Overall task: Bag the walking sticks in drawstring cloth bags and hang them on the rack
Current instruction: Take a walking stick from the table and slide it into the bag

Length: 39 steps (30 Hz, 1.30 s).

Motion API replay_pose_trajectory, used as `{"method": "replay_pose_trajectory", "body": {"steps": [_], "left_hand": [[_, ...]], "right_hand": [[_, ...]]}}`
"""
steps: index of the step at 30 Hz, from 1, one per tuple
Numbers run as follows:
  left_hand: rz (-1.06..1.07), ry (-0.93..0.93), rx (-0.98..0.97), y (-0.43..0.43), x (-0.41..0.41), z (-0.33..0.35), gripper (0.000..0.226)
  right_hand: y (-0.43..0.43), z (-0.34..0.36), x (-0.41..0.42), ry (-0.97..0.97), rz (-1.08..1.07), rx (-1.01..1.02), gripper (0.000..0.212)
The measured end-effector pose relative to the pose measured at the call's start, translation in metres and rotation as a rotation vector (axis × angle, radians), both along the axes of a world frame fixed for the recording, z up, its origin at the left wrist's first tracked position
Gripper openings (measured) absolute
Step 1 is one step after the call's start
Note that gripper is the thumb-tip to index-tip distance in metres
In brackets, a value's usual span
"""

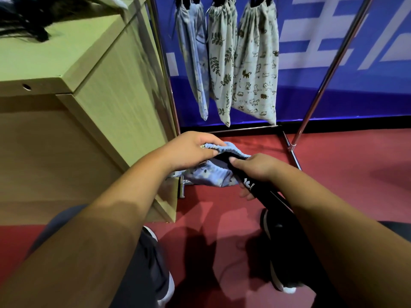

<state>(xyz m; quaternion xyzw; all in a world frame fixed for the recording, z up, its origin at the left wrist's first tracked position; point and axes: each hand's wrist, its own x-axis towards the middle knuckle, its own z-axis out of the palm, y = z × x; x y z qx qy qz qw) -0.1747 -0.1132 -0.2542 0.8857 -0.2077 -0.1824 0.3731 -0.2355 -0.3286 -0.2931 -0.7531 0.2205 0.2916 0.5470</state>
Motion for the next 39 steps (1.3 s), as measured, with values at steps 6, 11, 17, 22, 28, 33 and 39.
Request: {"method": "replay_pose_trajectory", "body": {"steps": [6,11,17,22,28,33,39], "left_hand": [[0.062,-0.098,0.064,-0.011,0.000,-0.007,0.017],[0.113,-0.187,0.071,-0.013,0.005,-0.009,0.015],[0.058,-0.095,-0.076,-0.020,-0.005,-0.004,0.007],[0.119,-0.161,-0.007,-0.012,0.004,-0.008,0.008],[0.136,-0.135,0.044,-0.006,0.005,-0.011,0.017],[0.238,-0.111,-0.009,-0.002,0.007,-0.007,0.018],[0.286,-0.108,0.000,0.000,0.013,-0.015,0.016]], "right_hand": [[0.020,-0.002,0.002,0.009,0.052,0.105,0.032],[0.035,0.000,0.003,0.098,0.044,0.206,0.024],[0.053,-0.006,0.005,0.159,0.067,0.212,0.036],[0.051,0.005,0.014,0.102,-0.121,0.462,0.024],[0.048,0.011,0.018,0.155,-0.141,0.523,0.023],[0.048,0.011,0.018,0.183,-0.134,0.506,0.035],[0.035,0.022,0.024,0.265,-0.174,0.653,0.015]]}}
